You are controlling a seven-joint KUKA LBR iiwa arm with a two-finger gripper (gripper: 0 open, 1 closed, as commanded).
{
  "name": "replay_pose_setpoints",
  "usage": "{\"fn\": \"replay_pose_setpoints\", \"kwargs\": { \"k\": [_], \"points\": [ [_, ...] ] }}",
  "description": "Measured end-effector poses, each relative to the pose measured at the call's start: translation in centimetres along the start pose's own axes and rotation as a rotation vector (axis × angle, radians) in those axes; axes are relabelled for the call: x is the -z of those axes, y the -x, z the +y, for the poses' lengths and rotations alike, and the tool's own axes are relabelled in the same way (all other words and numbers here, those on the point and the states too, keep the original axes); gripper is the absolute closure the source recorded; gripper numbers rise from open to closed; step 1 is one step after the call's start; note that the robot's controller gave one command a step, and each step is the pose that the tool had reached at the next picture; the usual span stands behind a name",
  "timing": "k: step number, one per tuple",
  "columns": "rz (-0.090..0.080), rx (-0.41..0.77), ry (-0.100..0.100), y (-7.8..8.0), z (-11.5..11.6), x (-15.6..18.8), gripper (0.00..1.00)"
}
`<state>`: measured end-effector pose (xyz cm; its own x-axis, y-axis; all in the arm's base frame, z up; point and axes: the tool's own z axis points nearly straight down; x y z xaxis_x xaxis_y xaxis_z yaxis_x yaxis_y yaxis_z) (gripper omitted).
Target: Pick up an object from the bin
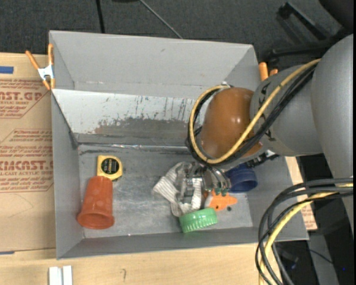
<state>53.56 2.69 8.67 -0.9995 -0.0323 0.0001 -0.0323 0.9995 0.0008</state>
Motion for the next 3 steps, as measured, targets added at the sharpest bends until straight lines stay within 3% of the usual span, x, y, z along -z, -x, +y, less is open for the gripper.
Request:
{"fn": "replay_pose_setpoints", "kwargs": {
  "k": [2, 3],
  "points": [
    [0.001, -0.031, 0.0, 0.1, 0.9, 1.8, 1.0],
    [0.0, -0.031, 0.001, -1.2, 3.3, 3.3, 0.0]
  ]
}}
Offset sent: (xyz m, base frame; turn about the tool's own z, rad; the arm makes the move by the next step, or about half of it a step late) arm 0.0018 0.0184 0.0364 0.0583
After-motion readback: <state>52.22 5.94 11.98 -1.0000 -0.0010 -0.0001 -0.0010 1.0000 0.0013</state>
